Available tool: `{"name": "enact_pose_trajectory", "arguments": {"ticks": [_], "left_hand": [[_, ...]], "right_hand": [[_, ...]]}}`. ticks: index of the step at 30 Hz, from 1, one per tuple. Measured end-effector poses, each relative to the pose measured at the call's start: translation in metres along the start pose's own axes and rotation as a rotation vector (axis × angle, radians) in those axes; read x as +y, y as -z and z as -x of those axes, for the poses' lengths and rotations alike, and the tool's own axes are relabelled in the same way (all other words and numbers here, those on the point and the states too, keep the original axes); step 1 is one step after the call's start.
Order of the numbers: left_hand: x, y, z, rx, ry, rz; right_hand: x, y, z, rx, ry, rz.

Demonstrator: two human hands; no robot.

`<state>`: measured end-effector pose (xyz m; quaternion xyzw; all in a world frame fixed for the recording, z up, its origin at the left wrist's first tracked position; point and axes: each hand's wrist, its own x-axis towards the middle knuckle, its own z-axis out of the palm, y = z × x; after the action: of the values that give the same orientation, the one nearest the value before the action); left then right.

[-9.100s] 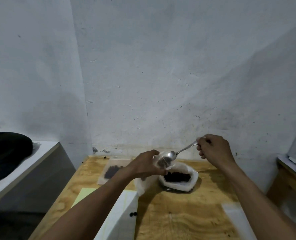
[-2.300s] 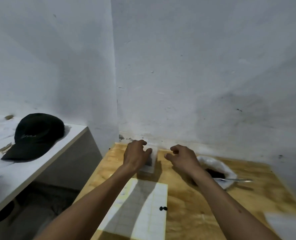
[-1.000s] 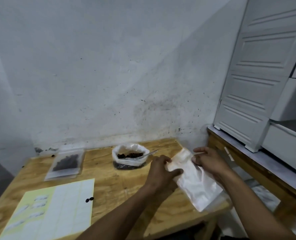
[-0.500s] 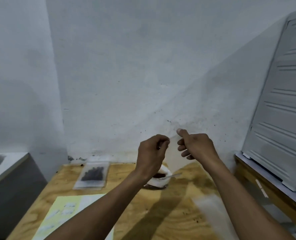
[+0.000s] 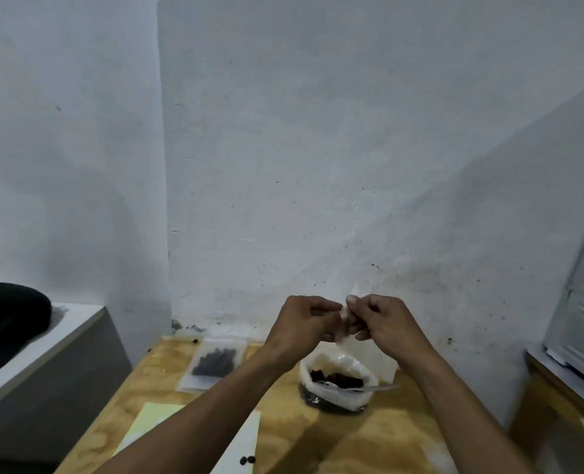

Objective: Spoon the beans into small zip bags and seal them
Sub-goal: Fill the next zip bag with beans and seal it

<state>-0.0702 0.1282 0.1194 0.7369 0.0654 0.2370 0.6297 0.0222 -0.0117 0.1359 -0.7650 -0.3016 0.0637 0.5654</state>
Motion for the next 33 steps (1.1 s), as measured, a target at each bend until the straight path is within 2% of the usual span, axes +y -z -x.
{"name": "enact_pose_trajectory", "arguments": {"ticks": [3, 5, 9, 11, 17, 21, 23, 26, 28, 29, 31, 33], "left_hand": [[-0.007, 0.005, -0.003, -0.015, 0.048, 0.003], [-0.012, 0.007, -0.006, 0.032, 0.103, -0.025], [-0.022, -0.001, -0.011, 0.202, -0.014, -0.491], [-0.028, -0.010, -0.013, 0.245, -0.069, -0.634], [-0.032, 0.001, -0.023, 0.367, -0.152, -0.682], [-0.033, -0.008, -0.019, 0.272, -0.378, -0.798], [-0.033, -0.015, -0.014, 0.286, -0.473, -0.818], [-0.022, -0.011, -0.011, 0.305, -0.430, -0.671], [-0.008, -0.002, -0.009, 0.191, -0.356, -0.526], [-0.003, 0.003, -0.009, 0.068, -0.333, -0.524], [0.000, 0.012, -0.013, -0.220, -0.299, -0.719], [-0.006, 0.020, -0.021, -0.379, -0.364, -1.025]], "right_hand": [[0.009, 0.000, -0.003, -0.058, -0.011, 0.025], [0.013, -0.001, -0.004, -0.110, -0.029, 0.053], [0.020, -0.014, -0.007, -0.131, -0.056, 0.194], [0.017, -0.022, -0.010, -0.111, -0.077, 0.233], [0.012, -0.022, -0.007, -0.087, -0.125, 0.282], [0.009, -0.023, -0.009, 0.027, -0.228, 0.142], [0.004, -0.020, -0.012, 0.033, -0.286, 0.101], [0.000, -0.012, -0.014, -0.025, -0.296, 0.038], [0.000, -0.004, -0.014, -0.036, -0.237, 0.074], [-0.001, -0.001, -0.014, -0.044, -0.210, 0.077], [-0.004, 0.003, -0.011, -0.114, -0.163, 0.083], [-0.009, 0.004, -0.006, -0.197, -0.111, 0.139]]}}
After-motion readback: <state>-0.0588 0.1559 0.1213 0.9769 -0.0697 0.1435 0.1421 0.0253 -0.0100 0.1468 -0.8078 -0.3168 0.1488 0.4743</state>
